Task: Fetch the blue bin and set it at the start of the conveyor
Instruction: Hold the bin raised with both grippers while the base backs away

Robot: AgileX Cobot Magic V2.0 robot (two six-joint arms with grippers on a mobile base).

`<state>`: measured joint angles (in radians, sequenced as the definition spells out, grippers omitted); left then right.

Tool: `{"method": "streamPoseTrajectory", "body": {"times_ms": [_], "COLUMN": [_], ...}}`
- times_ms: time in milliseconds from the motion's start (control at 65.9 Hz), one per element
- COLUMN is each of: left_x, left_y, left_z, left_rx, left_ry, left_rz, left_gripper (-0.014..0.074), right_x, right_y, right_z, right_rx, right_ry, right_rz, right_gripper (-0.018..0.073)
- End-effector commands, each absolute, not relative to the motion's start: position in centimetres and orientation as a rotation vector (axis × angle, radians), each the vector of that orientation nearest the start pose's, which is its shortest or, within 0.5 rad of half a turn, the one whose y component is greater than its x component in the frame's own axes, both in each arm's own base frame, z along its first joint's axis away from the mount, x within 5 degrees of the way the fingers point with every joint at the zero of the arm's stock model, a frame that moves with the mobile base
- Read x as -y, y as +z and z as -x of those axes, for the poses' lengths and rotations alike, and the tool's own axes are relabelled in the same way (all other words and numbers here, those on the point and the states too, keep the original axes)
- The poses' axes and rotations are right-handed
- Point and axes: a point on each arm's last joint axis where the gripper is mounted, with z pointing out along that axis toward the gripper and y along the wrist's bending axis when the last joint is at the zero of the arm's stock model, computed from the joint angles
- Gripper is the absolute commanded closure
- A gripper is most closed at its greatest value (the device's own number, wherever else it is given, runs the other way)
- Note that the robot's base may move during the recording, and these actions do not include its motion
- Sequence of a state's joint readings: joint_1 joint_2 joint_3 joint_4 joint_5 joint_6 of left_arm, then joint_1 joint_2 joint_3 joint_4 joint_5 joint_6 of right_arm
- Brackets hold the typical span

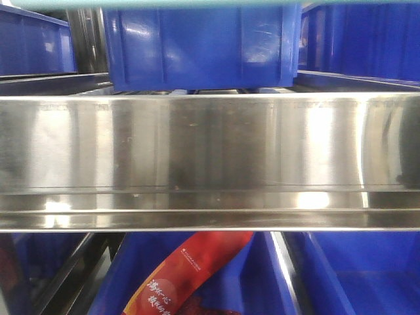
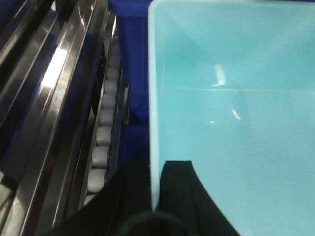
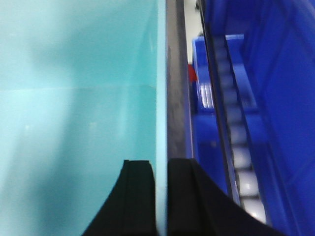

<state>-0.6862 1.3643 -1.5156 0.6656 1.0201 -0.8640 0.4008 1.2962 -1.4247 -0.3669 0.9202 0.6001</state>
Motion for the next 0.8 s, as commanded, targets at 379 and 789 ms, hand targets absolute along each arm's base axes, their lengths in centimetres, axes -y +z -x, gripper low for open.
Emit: {"method": "streamPoseTrajectory", "body": {"times_ms": [379,789], "left_x": [14.1,13.1], "left_y": [46.8,48.4], "left_z": [-24.6,-24.5], "left_rx": [-1.975,-1.958], "left_ry": [-0.155,-0.144], "left_rz": [0.016,0.076], "left_gripper": [0.0707,0.0707], "right_x": [-7.7,-7.7], "right_y": [46.3,46.4], "right_z": [-25.2,-25.2], "right_rx": [-2.066,-2.054], "right_ry": [0.104,0.111], "right_rz": [-0.083,-0.081], "right_gripper": [0.0713,0.0713]}}
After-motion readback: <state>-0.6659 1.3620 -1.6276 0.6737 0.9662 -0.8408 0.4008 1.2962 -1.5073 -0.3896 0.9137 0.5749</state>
